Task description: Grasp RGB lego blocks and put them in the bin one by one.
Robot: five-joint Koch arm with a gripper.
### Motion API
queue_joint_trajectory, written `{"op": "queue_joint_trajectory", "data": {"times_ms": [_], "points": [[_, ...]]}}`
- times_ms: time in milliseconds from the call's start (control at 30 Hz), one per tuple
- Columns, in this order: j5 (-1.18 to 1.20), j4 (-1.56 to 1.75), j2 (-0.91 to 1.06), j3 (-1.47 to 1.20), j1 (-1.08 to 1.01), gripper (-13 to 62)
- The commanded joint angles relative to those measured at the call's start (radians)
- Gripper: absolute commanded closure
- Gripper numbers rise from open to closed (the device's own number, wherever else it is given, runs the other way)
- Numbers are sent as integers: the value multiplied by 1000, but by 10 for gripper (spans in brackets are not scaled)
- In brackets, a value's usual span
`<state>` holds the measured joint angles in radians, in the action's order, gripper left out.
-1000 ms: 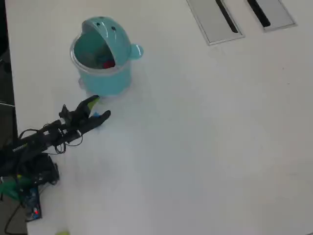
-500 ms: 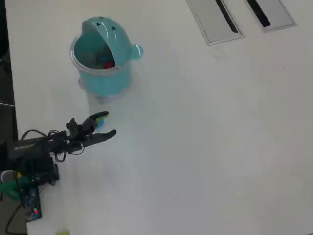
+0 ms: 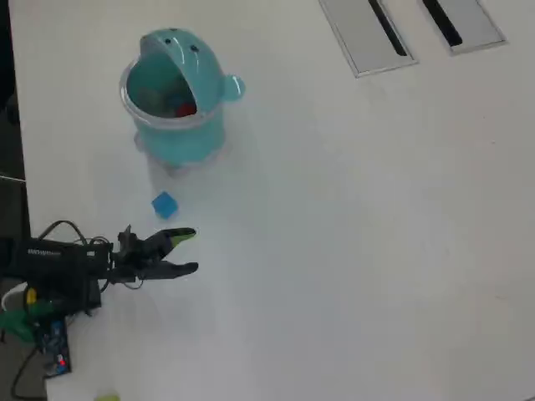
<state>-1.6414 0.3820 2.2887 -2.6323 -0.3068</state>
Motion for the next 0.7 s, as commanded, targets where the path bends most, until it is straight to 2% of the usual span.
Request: {"op": "queue_joint_trajectory", "data": {"times_ms": [0, 400, 667], "points": [[-34, 144, 60, 21, -41, 143], [-38, 242, 60, -132, -259, 149], [-106, 288, 63, -250, -334, 149]]}}
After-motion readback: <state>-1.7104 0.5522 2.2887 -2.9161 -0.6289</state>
